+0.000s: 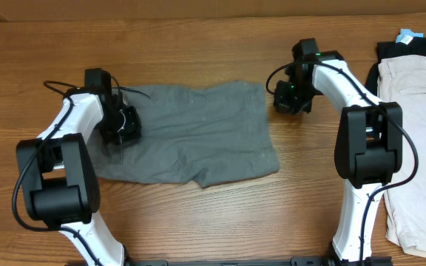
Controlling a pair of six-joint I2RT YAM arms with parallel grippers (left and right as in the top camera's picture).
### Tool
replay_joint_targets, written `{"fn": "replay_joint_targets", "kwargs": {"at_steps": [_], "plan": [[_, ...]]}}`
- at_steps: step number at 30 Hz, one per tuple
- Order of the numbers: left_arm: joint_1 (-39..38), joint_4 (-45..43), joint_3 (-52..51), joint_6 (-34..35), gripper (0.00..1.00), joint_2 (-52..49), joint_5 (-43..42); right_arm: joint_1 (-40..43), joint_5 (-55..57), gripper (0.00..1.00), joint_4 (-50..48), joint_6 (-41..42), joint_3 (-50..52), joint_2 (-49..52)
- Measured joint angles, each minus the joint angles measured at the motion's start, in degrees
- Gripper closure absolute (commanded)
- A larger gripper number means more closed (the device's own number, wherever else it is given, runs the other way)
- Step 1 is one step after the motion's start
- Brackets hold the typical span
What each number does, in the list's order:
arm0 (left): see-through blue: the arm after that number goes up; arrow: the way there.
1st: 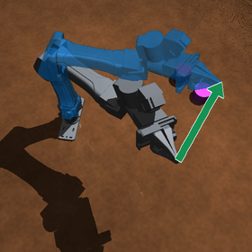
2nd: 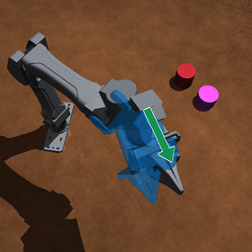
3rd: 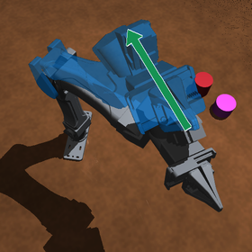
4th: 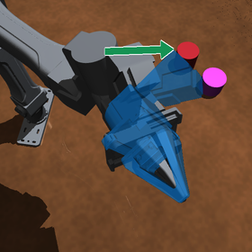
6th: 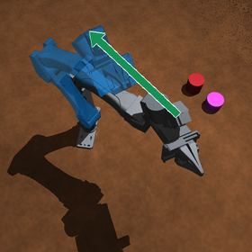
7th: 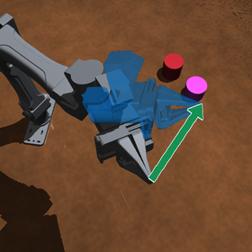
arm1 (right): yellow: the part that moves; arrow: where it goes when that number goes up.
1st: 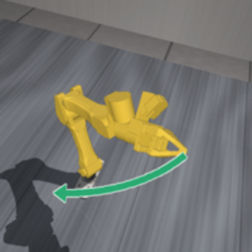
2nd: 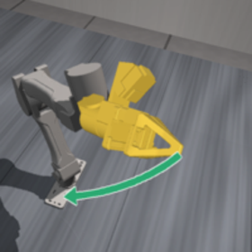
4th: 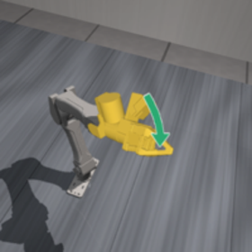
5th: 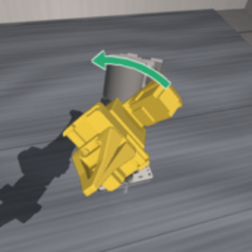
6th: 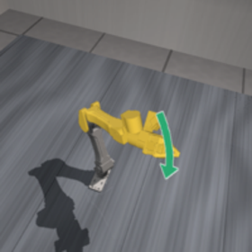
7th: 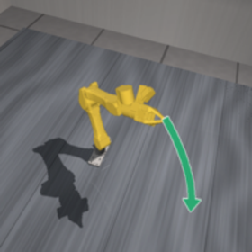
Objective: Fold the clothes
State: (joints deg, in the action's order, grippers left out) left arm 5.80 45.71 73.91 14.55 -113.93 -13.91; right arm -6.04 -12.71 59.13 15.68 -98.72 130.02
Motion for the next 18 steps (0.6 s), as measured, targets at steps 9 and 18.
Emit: {"fn": "replay_joint_targets", "kwargs": {"at_steps": [9, 18], "plan": [[-3.9, 10.8, 8.9, -2.9, 0.76, -3.8, 7.3, 0.4, 8.1, 0.96, 4.8, 4.3, 0.5, -1.7], [-4.0, 28.8, 24.3, 3.7, 0.76, -4.8, 13.7, -6.2, -2.0, 0.96, 8.9, -2.8, 1.5, -14.0]]}}
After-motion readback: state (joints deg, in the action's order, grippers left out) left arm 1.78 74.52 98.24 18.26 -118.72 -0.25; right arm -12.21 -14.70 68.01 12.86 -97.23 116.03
